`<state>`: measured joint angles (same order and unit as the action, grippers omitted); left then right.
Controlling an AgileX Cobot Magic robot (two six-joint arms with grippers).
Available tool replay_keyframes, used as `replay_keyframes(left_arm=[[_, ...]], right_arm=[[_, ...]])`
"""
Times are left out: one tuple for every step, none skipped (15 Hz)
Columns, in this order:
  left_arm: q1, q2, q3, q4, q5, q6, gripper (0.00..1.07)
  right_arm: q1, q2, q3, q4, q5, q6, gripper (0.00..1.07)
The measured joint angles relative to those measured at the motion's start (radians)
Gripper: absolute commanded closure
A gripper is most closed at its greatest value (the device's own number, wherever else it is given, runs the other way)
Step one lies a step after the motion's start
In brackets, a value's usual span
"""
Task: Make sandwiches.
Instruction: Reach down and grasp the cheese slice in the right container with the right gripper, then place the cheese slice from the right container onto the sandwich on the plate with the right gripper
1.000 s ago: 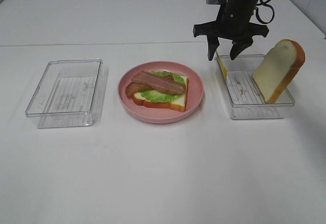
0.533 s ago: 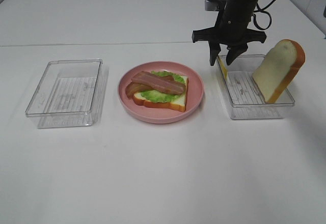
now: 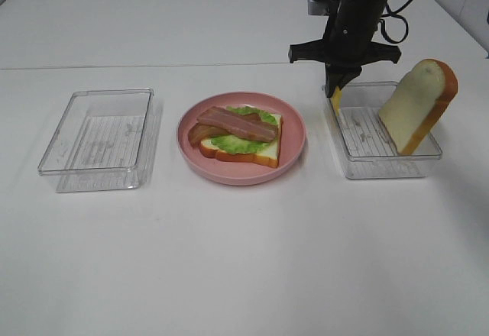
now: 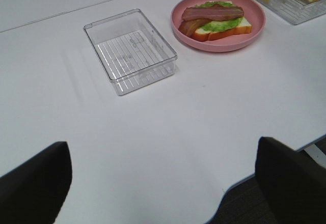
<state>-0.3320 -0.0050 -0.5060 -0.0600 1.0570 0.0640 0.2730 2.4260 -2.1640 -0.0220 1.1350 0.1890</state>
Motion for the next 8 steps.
replay_keyframes(left_arm=[[0.0, 0.0, 0.0, 0.0, 0.0, 0.0, 0.14], [0.0, 0.0, 0.0, 0.0, 0.0, 0.0, 0.14], [0.0, 0.0, 0.0, 0.0, 0.0, 0.0, 0.14], [0.0, 0.0, 0.0, 0.0, 0.0, 0.0, 0.14], [0.0, 0.0, 0.0, 0.0, 0.0, 0.0, 0.14], [0.0, 0.0, 0.0, 0.0, 0.0, 0.0, 0.14], [0.0, 0.0, 0.0, 0.0, 0.0, 0.0, 0.14], [0.0, 0.0, 0.0, 0.0, 0.0, 0.0, 0.14]], right_arm=[[0.0, -0.033, 0.0, 0.0, 0.011, 0.0, 1.07], [0.0, -0.056, 0.0, 0.001, 0.015, 0.0, 1.07], [0.0, -0.086, 0.0, 0.009, 0.017, 0.0, 1.07], [0.0, -0.117, 0.0, 0.03, 0.024, 0.0, 1.07], [0.0, -0.139, 0.0, 0.062, 0.033, -0.004, 1.07], [0.0, -0.157, 0.0, 0.114, 0.04, -0.02, 1.07], [0.0, -0.163, 0.0, 0.177, 0.041, -0.043, 1.07], [0.001, -0.167, 0.0, 0.254, 0.044, -0.067, 1.07]])
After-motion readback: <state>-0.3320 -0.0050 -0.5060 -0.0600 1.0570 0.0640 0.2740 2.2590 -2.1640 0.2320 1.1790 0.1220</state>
